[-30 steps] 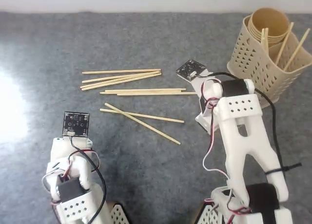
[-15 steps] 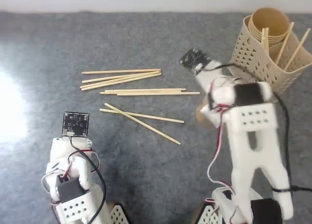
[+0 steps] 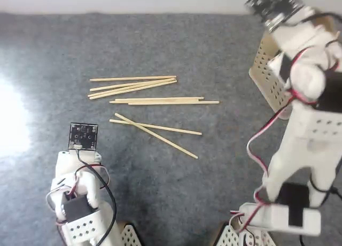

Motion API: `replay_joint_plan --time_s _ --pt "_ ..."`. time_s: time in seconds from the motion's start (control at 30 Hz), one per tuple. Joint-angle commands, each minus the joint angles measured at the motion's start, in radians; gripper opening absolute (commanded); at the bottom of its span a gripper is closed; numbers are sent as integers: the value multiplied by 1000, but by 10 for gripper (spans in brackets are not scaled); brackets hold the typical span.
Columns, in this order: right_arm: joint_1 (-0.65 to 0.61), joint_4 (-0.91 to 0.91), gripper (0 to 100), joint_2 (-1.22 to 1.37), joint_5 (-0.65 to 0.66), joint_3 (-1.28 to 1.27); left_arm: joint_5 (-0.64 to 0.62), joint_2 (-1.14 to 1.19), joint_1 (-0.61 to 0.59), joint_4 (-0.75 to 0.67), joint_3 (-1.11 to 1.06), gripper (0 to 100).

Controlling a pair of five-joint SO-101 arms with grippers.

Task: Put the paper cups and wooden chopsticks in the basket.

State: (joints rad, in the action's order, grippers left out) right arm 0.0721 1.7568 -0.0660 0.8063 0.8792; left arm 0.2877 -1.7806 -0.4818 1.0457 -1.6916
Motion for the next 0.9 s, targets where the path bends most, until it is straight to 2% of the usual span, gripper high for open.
replay_joint_plan --time_s 0.0,0.13,0.53,0.87 --pt "33 -8 7 73 17 178 11 -8 5 -15 7 14" --pt "45 -101 7 128 20 296 11 -8 5 -15 7 14" --pt "145 -321 7 386 44 298 11 -8 6 -15 7 14" --pt "65 -263 7 479 46 295 11 -8 6 -17 7 14"
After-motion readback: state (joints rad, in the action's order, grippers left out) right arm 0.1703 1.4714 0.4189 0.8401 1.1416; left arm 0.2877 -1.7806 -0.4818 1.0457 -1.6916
